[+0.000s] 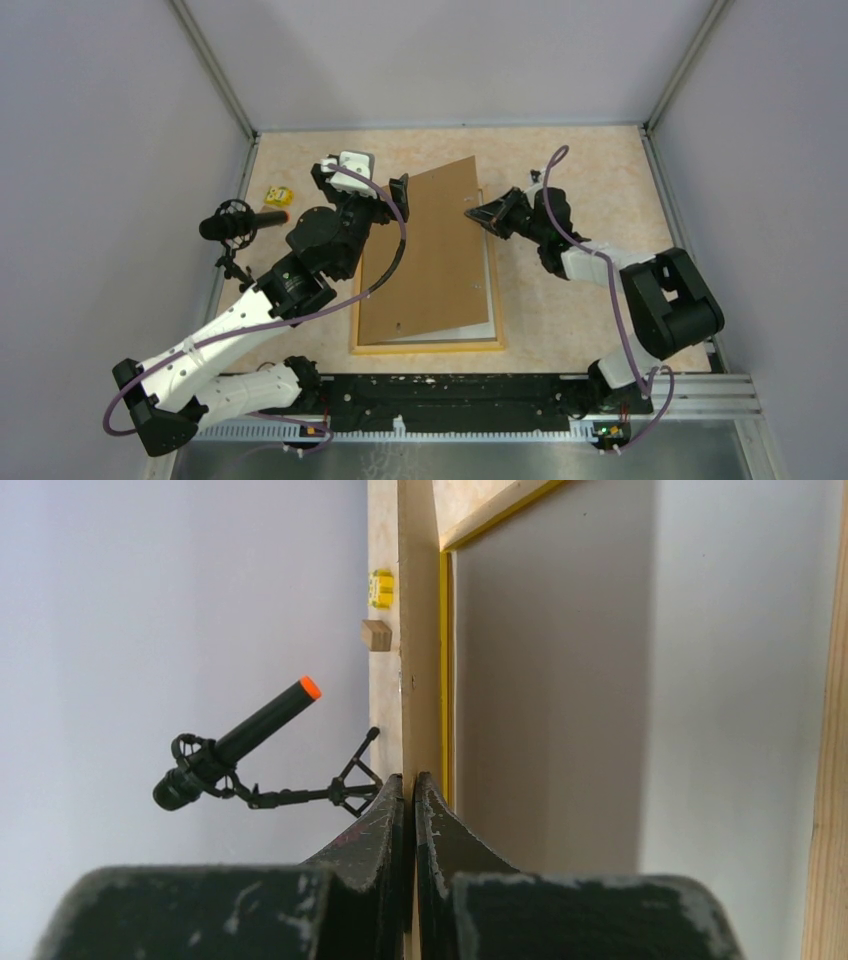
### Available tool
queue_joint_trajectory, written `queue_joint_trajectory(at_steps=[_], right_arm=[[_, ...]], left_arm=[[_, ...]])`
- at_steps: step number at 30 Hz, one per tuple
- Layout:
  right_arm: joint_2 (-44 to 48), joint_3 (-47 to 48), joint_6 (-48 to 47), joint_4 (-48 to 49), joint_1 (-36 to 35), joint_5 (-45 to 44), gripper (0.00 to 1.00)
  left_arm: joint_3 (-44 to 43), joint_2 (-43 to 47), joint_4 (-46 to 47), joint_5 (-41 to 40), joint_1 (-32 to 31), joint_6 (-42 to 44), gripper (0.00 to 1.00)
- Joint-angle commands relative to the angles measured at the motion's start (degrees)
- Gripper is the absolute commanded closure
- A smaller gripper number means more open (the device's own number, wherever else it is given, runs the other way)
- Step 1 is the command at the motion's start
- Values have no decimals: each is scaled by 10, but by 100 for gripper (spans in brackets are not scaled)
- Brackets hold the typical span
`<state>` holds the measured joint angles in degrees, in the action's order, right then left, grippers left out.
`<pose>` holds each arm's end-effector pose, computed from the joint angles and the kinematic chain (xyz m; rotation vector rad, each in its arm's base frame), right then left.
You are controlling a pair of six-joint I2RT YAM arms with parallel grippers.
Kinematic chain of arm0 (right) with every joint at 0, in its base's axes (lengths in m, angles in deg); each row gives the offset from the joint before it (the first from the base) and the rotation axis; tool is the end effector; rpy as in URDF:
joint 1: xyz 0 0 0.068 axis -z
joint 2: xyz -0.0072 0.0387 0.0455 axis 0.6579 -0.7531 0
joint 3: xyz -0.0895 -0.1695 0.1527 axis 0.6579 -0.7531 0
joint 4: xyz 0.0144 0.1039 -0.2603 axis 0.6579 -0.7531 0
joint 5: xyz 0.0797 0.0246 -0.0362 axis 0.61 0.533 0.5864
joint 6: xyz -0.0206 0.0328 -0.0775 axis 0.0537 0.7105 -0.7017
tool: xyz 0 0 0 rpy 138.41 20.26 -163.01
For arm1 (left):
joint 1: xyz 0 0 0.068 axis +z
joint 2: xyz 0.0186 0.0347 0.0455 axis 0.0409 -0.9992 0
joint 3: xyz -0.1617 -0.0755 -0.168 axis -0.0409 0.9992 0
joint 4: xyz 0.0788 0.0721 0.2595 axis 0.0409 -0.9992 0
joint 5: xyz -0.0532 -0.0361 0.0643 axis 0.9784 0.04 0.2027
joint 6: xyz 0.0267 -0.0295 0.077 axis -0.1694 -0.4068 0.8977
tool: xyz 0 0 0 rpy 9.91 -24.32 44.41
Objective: Put the photo into the frame
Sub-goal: Place the photo frame item in the photo frame.
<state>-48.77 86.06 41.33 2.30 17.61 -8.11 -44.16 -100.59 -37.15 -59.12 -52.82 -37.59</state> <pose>0.3353 0.1771 0.1532 0.4848 2.0123 1.4087 0.2135 -0.1887 0.4008 0.1787 1.4483 -0.2167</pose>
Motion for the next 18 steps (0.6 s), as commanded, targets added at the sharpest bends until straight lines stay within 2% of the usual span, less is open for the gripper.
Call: queue_joint_trajectory(at_steps=[1,18], right_arm=[[-12,16,26,78,-8,3,100],[-42,14,38,66,-10,14,100]], left_arm=[[3,1,25,5,4,-10,1],[3,1,23,11,6,-14,1]])
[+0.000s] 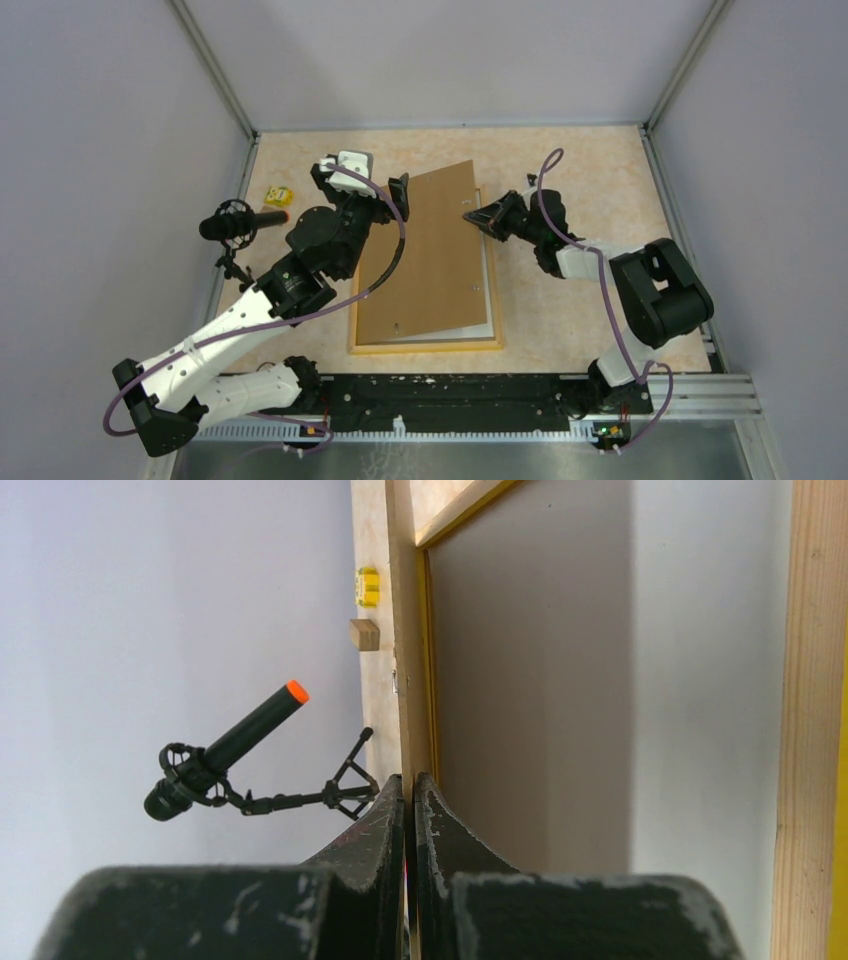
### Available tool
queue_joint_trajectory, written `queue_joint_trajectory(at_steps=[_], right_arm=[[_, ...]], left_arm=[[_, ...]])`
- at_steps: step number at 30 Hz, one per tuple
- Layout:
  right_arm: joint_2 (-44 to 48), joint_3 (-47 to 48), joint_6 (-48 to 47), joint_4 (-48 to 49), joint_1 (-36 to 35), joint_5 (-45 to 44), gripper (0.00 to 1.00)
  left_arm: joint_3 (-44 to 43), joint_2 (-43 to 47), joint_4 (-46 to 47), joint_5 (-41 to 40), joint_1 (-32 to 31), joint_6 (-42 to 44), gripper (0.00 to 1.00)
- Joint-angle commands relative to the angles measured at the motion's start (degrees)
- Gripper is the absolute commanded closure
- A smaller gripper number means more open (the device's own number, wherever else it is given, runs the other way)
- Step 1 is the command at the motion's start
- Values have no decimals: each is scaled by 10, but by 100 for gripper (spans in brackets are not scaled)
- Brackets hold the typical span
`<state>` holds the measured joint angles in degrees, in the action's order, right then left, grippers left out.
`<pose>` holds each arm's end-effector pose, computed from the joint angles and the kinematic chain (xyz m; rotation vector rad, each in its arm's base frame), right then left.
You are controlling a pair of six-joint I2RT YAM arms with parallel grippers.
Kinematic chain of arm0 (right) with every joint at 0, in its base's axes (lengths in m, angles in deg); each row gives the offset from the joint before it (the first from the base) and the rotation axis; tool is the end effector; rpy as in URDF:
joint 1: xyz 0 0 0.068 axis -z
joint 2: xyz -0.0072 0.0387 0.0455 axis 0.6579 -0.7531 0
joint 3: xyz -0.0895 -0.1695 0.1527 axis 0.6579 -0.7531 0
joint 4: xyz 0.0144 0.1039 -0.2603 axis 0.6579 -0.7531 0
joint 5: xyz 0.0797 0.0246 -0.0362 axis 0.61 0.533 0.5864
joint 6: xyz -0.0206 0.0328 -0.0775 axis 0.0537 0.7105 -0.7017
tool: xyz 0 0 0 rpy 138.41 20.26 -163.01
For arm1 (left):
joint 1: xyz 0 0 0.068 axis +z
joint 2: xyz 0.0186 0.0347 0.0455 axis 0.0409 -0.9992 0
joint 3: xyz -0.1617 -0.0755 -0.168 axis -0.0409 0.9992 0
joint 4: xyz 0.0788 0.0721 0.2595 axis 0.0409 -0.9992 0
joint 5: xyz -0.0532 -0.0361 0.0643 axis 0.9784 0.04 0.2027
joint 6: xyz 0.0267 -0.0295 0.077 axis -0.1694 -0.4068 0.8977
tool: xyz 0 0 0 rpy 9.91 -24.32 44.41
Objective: Put the photo into the frame
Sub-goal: Place the photo frame item in the photo frame.
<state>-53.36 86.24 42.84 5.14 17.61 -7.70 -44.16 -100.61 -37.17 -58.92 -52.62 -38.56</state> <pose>0.3394 0.1794 0.1324 0.5236 2.0424 1.4189 0.2142 -0.1883 0.4007 0.1671 1.4504 -0.2298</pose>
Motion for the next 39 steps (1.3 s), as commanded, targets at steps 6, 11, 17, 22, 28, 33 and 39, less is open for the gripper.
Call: queue_joint_trajectory(at_steps=[6,11,17,22,28,33,39], right_arm=[[14,3,21,30,-10,9,100],[31,-3,11,14,-10,4,100],[31,-8,10,14,-10,5,100],[28,-9,11,14,-10,8,100],[20,-1,-3,1,-10,7,100],[-17,24,-21,-18,-10,29,100],[-27,46,-73,-91,-10,21,90]], left_arm=[[3,1,22,9,3,-6,1],[3,-1,21,11,3,-8,1],[2,-2,20,14,6,-10,1],[2,-3,19,14,6,-11,1],[0,-4,18,18,8,-14,1],[0,-4,17,19,10,-14,1],[0,-3,16,21,11,-16,1]])
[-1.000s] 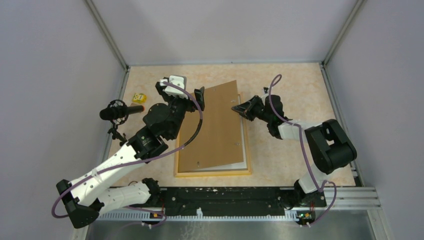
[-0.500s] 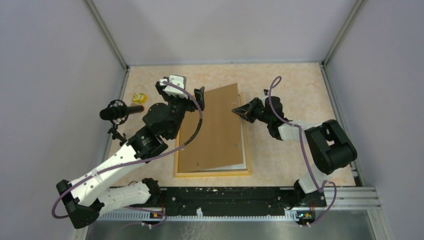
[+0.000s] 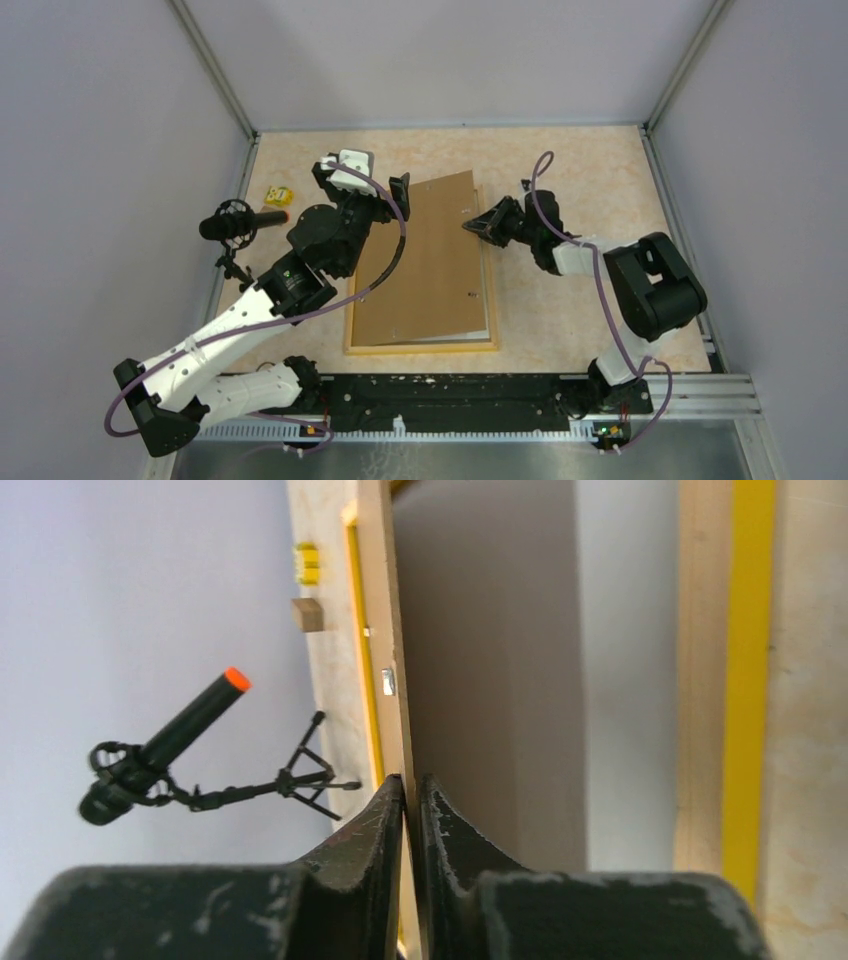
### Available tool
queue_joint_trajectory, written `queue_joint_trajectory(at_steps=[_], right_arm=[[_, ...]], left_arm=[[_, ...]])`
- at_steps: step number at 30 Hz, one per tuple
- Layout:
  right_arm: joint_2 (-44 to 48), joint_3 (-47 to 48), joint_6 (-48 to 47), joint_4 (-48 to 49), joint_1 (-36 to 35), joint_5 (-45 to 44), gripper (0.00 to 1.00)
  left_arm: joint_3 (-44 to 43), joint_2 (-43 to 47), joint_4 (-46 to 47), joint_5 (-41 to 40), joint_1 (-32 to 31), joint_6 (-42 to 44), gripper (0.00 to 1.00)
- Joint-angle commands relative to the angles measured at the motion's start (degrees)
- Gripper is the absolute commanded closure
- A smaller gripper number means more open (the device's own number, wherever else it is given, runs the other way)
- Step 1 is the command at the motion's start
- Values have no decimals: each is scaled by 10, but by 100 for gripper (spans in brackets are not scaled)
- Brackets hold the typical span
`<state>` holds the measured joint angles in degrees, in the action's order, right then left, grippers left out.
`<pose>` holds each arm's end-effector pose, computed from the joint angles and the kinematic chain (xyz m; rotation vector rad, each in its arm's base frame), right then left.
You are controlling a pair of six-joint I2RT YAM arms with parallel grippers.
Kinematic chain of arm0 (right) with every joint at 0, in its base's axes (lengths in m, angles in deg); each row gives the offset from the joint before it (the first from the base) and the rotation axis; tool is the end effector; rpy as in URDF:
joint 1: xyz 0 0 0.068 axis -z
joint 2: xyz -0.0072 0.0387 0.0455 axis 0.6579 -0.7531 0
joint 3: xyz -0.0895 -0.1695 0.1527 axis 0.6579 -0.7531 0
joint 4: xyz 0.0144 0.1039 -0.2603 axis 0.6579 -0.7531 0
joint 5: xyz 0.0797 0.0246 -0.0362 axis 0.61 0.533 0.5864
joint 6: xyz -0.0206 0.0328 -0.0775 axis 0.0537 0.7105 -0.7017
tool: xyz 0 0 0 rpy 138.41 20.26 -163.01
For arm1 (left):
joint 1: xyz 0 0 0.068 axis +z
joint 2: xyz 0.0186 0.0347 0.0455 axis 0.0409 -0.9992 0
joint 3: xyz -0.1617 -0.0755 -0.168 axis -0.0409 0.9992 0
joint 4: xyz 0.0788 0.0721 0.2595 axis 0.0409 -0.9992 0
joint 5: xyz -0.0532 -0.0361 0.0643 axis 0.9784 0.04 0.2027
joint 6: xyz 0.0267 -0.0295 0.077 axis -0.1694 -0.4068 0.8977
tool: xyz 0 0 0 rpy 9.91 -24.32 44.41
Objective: Put the photo into the frame
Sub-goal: Place the photo frame item in the photo frame.
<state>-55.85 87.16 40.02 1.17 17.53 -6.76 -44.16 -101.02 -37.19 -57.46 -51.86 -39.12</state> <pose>0.3390 0.1811 0.1128 0.5109 2.1426 1.3645 0.2175 -0.1889 0.3989 0.1751 1.4542 -0.2420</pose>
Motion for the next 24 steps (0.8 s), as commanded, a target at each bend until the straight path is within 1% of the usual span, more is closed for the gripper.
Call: queue_joint_trajectory(at_steps=[1,4,8,11,16,19,24], right_arm=[[-1,44,-62,-85,-9,8,87],[-1,66,-109,-160,-9,-11,75],[-6,111,-182,-270,-9,-45,61],[-10,137,-233,-326,-11,-60,52],[6,170,-298,-425,-18,-114,35],[27,173,-323,-453,-23,-138,28],[58,157,-350,-492,-44,-167,26]], left_arm=[[0,1,16,6,3,-11,1],[0,2,15,6,4,-11,1],[-1,2,15,6,4,-11,1],[-1,2,14,7,4,-12,1],[-1,0,13,11,5,-16,1],[-2,0,12,11,4,-16,1],[-3,-2,9,15,5,-19,1]])
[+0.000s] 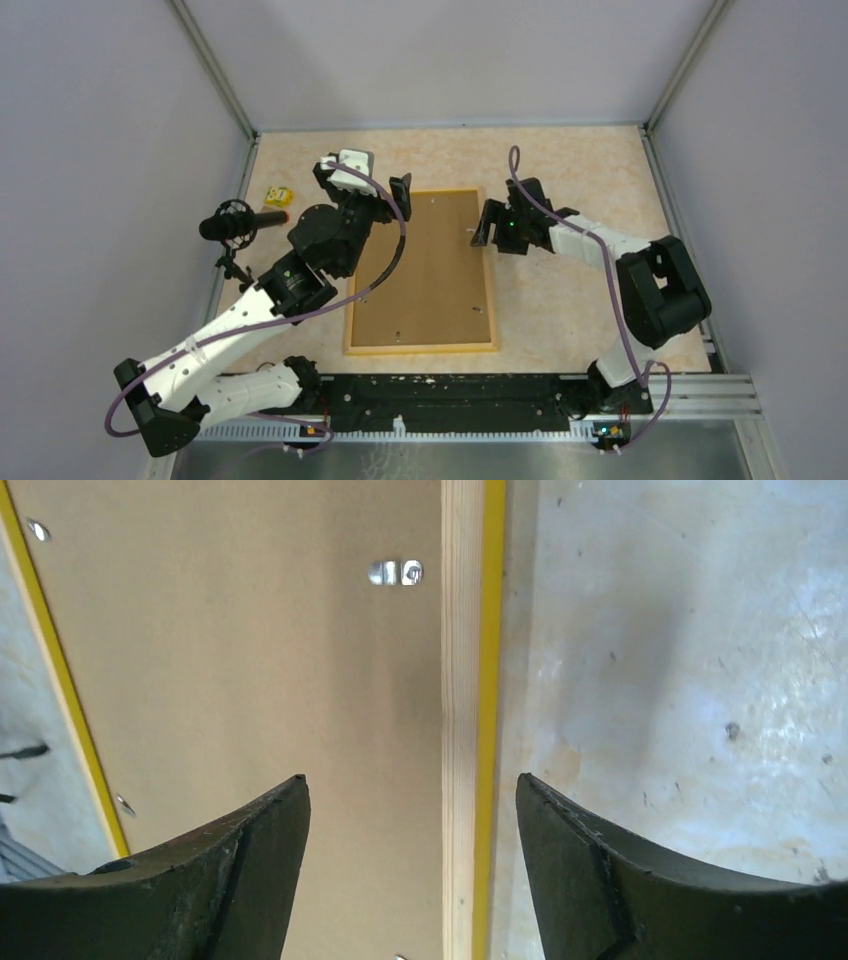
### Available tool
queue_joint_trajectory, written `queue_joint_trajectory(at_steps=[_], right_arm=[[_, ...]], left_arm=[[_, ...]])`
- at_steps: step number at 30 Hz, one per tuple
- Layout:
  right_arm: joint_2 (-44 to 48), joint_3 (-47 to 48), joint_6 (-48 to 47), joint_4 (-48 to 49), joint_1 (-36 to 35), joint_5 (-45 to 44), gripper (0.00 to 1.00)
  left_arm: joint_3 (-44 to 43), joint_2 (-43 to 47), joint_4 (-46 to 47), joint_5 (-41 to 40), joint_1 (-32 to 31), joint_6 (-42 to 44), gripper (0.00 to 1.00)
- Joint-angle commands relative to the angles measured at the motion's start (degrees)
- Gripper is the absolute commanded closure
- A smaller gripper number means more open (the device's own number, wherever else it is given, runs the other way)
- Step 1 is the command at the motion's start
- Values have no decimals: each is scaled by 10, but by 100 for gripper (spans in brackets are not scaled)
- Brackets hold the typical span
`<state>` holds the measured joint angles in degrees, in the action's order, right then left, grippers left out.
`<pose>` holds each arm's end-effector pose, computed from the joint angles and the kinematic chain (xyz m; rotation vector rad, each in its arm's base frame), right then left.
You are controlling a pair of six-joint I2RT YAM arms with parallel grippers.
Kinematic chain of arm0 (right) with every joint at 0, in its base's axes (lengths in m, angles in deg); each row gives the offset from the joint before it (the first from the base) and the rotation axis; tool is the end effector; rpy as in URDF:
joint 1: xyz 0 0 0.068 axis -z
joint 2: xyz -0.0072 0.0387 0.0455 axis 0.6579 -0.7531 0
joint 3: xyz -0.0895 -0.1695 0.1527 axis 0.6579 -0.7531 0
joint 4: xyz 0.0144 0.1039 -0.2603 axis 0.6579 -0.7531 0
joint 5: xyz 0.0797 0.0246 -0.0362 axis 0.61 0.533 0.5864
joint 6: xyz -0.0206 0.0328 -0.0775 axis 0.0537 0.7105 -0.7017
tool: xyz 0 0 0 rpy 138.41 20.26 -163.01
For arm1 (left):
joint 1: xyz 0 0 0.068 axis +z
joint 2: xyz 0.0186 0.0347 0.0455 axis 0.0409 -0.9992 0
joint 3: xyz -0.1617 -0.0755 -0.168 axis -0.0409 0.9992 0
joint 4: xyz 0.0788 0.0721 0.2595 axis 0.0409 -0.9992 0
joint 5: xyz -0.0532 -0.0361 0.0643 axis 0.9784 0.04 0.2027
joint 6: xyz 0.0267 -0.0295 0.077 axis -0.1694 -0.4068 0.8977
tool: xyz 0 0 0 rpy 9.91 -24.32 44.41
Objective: Put the photo into the frame
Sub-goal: Place the photo frame item in the photo frame.
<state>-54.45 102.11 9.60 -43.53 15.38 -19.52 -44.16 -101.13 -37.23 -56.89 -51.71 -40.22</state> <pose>0.3380 0.1785 0.1167 0.1407 2.5467 0.6763 0.2182 -0.1895 0.3984 0.1687 1.4572 -0.2616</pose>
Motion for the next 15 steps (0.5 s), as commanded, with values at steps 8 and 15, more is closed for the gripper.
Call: queue_joint_trajectory(at_steps=[8,15], right_arm=[[91,-43,-48,-99,-124,-123,18],[128,-101,-13,-107,-200,-156,11]], left_arm=[[-12,-17,-12,38,3,-44,1],[-65,-75,-184,114,0,-202,2]])
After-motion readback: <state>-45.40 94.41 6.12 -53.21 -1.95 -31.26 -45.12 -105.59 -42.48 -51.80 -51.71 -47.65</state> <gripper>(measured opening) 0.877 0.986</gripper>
